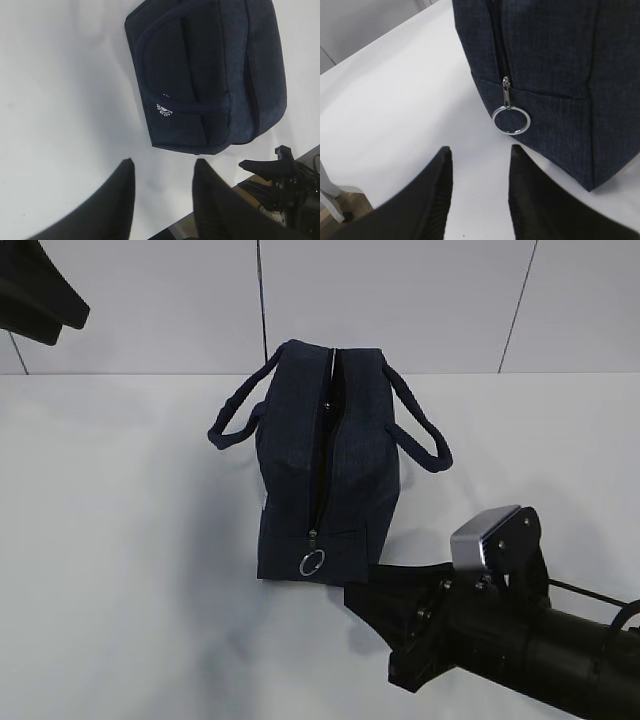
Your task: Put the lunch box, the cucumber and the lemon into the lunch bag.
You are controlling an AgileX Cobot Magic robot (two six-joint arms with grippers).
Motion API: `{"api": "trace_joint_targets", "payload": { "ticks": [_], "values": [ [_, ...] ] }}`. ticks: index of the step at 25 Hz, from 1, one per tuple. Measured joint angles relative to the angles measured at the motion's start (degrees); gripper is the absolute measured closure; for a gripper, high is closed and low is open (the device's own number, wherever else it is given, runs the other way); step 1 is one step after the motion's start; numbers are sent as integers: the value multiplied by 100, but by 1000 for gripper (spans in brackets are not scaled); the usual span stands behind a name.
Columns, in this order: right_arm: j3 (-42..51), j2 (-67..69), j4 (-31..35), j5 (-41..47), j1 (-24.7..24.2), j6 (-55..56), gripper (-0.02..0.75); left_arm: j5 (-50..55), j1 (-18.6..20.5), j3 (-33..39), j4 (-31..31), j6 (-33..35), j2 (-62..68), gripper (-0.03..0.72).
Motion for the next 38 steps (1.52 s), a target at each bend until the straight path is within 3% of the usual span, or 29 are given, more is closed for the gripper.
{"api": "trace_joint_targets", "payload": {
  "ticks": [4, 12, 23, 28, 38],
  "values": [
    [-13, 16, 8, 0, 0, 21, 451, 0, 0, 0, 0, 0, 0, 411],
    [-233, 29, -27, -11, 0, 32, 363, 2, 0, 0, 0, 0, 0, 411],
    [-685, 386, -571, 451, 0, 643, 356, 2, 0, 0, 0, 0, 0, 411],
    [-998, 444, -599, 1051, 0, 664, 356, 2, 0, 0, 0, 0, 0, 411],
    [-1494, 820, -713, 1420, 0, 941, 355, 2, 0, 0, 0, 0, 0, 411]
  ]
}}
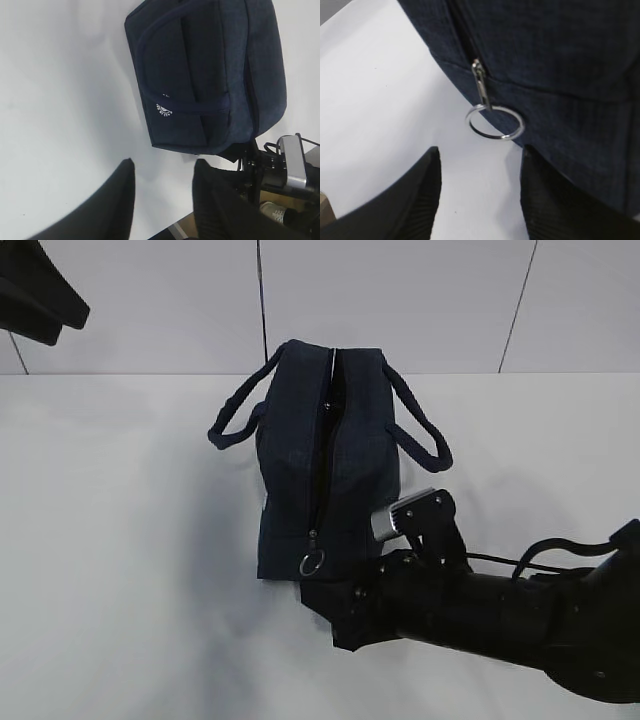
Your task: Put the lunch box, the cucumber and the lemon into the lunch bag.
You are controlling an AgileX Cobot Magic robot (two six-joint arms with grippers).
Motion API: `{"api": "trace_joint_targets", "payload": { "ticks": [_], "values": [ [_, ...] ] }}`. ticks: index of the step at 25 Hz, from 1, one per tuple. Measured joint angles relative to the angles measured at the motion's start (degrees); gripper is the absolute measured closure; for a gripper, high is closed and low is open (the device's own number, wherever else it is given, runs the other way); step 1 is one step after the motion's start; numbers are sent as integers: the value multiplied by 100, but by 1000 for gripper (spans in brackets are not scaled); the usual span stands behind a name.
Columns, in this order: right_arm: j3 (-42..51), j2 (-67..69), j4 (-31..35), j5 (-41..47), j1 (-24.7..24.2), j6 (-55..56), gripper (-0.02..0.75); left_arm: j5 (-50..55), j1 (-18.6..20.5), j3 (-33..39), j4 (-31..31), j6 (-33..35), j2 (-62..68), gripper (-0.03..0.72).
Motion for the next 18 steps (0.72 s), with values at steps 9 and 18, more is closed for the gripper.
{"api": "trace_joint_targets", "payload": {
  "ticks": [9, 18],
  "values": [
    [-287, 67, -162, 379, 0, 161, 355, 0, 0, 0, 0, 0, 0, 411],
    [-526, 67, -196, 391, 0, -146, 354, 10, 0, 0, -20, 0, 0, 411]
  ]
}}
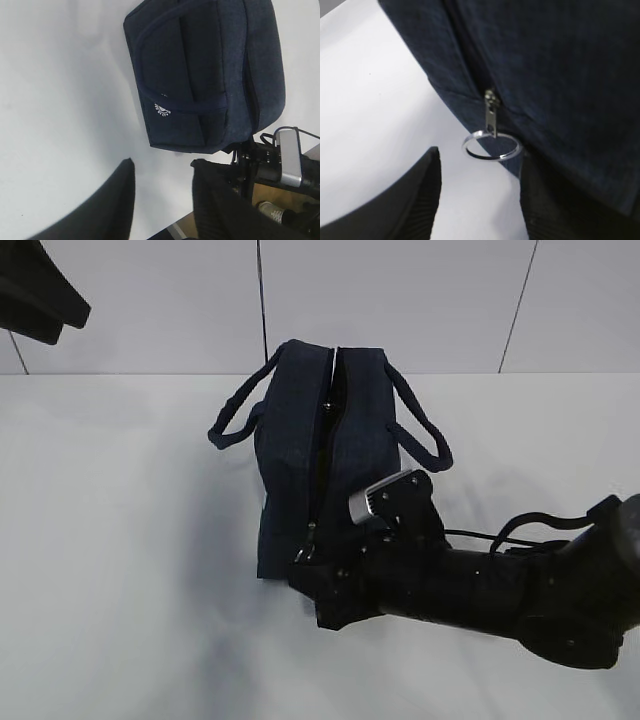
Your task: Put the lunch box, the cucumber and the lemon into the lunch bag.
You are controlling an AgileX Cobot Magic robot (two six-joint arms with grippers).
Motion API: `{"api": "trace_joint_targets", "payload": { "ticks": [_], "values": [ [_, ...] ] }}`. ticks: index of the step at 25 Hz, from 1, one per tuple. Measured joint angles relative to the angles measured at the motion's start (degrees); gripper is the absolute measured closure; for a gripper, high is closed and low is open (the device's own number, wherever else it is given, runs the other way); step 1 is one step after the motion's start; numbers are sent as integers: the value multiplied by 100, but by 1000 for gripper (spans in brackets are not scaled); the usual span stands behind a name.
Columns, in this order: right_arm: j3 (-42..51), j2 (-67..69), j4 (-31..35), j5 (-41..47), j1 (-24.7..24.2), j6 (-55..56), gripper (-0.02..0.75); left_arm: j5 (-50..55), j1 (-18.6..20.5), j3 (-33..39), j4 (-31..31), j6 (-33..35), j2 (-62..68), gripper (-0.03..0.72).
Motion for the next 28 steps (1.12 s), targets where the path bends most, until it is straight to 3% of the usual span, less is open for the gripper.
{"api": "trace_joint_targets", "payload": {
  "ticks": [9, 16, 24, 28],
  "values": [
    [-108, 0, -131, 60, 0, -681, 354, 0, 0, 0, -122, 0, 0, 411],
    [-148, 110, 193, 45, 13, -753, 354, 0, 0, 0, -131, 0, 0, 411],
    [-240, 402, -297, -670, 13, -753, 353, 0, 0, 0, -131, 0, 0, 411],
    [-240, 402, 197, -708, 13, -762, 353, 0, 0, 0, -131, 0, 0, 411]
  ]
}}
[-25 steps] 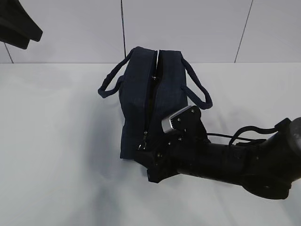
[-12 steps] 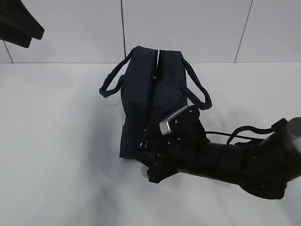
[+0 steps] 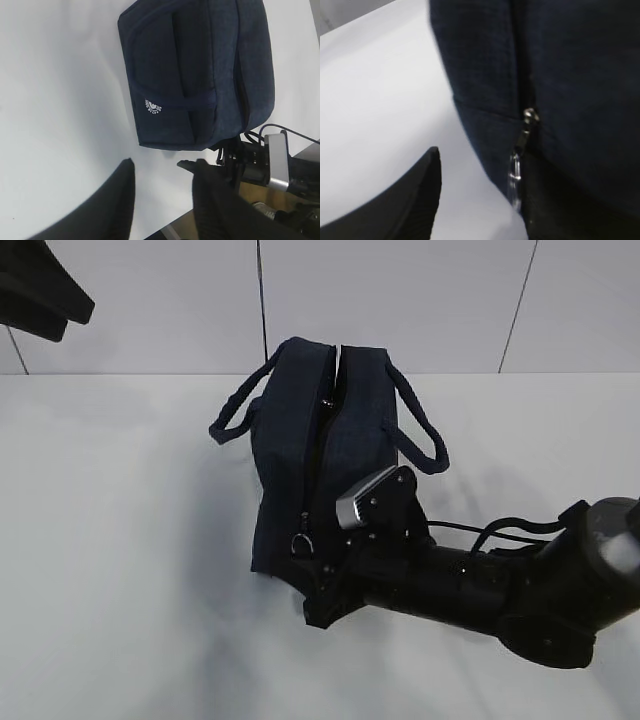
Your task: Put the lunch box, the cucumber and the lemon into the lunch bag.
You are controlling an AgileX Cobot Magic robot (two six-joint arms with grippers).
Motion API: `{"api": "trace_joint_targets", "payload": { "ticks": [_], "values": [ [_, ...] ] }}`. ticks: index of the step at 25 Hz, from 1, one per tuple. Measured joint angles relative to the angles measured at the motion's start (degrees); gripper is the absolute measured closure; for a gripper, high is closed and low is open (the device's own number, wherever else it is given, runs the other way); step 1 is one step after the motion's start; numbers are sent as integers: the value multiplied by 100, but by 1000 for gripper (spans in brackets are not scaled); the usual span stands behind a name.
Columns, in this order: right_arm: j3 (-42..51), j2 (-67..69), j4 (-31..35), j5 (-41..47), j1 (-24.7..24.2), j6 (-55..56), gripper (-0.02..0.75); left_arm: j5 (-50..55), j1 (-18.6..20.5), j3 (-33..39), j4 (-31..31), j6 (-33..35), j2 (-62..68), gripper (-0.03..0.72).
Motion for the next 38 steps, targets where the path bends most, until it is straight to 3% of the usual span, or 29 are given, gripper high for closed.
{"api": "trace_joint_targets", "payload": {
  "ticks": [9, 17, 34, 38],
  "values": [
    [0, 0, 255, -22, 0, 0, 360, 0, 0, 0, 0, 0, 0, 411],
    [0, 0, 289, -35, 0, 0, 464, 0, 0, 0, 0, 0, 0, 419],
    [-13, 111, 182, 70, 0, 0, 475, 0, 0, 0, 0, -2, 0, 423],
    [-13, 111, 182, 70, 0, 0, 509, 0, 0, 0, 0, -2, 0, 430]
  ]
}}
